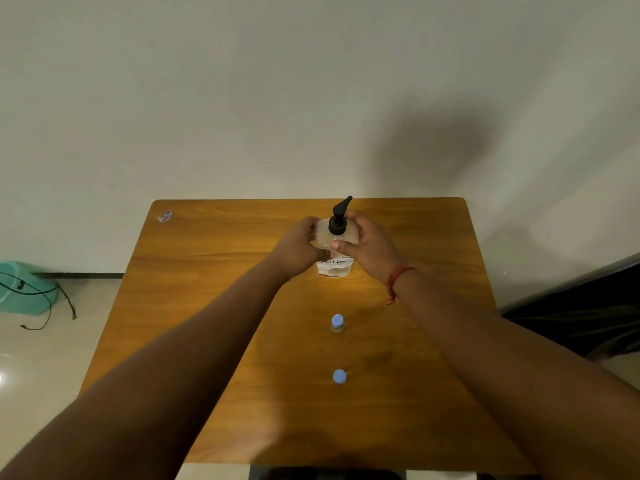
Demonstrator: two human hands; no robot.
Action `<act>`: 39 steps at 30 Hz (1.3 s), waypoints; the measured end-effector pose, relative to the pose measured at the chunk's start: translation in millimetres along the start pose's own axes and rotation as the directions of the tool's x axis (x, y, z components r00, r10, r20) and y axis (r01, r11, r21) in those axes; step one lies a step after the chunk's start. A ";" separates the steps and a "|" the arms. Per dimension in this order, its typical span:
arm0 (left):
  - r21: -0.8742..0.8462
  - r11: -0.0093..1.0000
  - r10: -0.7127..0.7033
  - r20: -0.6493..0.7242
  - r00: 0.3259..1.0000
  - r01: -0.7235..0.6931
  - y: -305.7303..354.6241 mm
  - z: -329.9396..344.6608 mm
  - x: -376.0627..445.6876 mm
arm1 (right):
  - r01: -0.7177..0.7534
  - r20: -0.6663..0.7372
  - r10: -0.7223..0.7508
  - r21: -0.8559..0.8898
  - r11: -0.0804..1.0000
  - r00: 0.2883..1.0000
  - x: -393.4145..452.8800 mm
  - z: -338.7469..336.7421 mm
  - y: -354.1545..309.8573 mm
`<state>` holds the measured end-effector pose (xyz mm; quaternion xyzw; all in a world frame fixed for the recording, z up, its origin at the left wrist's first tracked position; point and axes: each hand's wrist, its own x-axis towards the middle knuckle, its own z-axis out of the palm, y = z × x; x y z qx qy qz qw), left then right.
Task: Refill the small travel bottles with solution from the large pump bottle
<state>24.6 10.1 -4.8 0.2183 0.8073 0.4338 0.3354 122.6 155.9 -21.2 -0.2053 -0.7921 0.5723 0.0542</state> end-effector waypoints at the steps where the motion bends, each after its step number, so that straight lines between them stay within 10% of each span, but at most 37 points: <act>1: -0.001 1.000 -0.010 0.003 1.000 0.010 -4.3 1.8 1.6 | -0.010 0.002 0.010 -0.001 1.000 1.000 0.4 2.1 3.4; 39: 0.272 0.962 -0.056 0.069 0.996 0.035 -35.1 3.6 4.0 | -0.084 0.055 0.091 -0.124 0.989 0.994 -7.6 -5.2 24.2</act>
